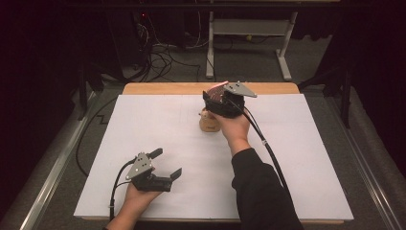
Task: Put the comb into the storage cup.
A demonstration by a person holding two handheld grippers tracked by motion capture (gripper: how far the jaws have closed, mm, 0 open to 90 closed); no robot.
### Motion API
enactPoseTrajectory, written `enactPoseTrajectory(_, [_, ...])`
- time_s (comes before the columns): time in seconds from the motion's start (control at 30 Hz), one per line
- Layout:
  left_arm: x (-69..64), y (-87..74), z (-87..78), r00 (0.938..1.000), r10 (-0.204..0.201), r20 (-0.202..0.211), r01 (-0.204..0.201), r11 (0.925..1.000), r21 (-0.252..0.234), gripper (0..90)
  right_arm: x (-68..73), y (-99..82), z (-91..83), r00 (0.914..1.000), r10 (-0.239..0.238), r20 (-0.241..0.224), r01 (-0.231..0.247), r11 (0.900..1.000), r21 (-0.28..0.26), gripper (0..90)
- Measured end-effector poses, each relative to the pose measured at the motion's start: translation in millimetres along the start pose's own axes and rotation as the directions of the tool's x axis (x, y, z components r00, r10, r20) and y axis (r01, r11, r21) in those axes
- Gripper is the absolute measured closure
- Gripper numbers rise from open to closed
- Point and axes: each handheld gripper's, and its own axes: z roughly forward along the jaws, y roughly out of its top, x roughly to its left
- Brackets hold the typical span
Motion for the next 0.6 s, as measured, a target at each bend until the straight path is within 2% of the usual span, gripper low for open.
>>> enactPoseTrajectory(0.6, [-0.3, 0.2, -0.3, 1.0, 0.0, 0.0, 0.0, 1.0, -0.002, 0.0, 2.3, -1.1, 0.4, 1.0, -0.005, -0.004, 0.005, 1.0, 0.004, 19.8])
